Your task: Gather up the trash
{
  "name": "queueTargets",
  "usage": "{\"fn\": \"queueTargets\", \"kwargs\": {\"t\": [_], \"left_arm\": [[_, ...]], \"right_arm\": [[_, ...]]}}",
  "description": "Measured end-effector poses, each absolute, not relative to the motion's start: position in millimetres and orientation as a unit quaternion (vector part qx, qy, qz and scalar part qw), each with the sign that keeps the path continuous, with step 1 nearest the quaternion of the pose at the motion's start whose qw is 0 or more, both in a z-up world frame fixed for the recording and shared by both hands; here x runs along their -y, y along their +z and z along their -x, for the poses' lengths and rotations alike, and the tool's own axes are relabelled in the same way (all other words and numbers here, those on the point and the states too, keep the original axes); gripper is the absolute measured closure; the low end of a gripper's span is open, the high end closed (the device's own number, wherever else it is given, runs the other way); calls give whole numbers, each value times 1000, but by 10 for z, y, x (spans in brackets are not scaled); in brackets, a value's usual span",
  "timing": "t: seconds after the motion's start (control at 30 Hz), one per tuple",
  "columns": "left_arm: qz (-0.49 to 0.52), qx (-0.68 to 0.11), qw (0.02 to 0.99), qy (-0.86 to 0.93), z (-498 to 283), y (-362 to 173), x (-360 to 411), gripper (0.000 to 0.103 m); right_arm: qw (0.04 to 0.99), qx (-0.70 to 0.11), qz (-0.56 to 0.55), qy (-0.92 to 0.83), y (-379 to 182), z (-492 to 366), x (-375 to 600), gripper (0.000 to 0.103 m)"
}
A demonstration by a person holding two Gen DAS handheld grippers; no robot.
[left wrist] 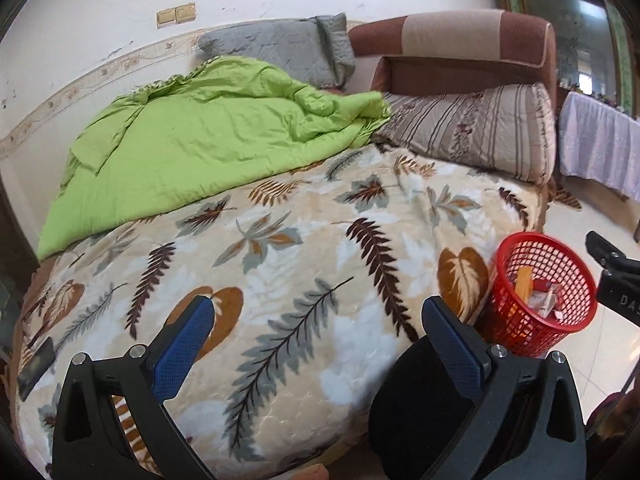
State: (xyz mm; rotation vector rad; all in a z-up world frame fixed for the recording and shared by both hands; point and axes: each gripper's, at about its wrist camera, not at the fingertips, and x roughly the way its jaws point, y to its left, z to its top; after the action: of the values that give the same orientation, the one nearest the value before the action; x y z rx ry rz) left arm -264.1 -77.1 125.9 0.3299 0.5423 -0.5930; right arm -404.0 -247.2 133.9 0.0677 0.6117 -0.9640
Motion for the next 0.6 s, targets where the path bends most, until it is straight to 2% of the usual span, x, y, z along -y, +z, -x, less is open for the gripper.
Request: {"fn": "queueTargets", "kwargs": {"t": [0.6], "left_arm": [[-150, -272, 904, -294, 2599, 1166, 760, 0]], "right_arm": [[840, -308, -48, -444, 1237, 4027, 2557, 0]]}}
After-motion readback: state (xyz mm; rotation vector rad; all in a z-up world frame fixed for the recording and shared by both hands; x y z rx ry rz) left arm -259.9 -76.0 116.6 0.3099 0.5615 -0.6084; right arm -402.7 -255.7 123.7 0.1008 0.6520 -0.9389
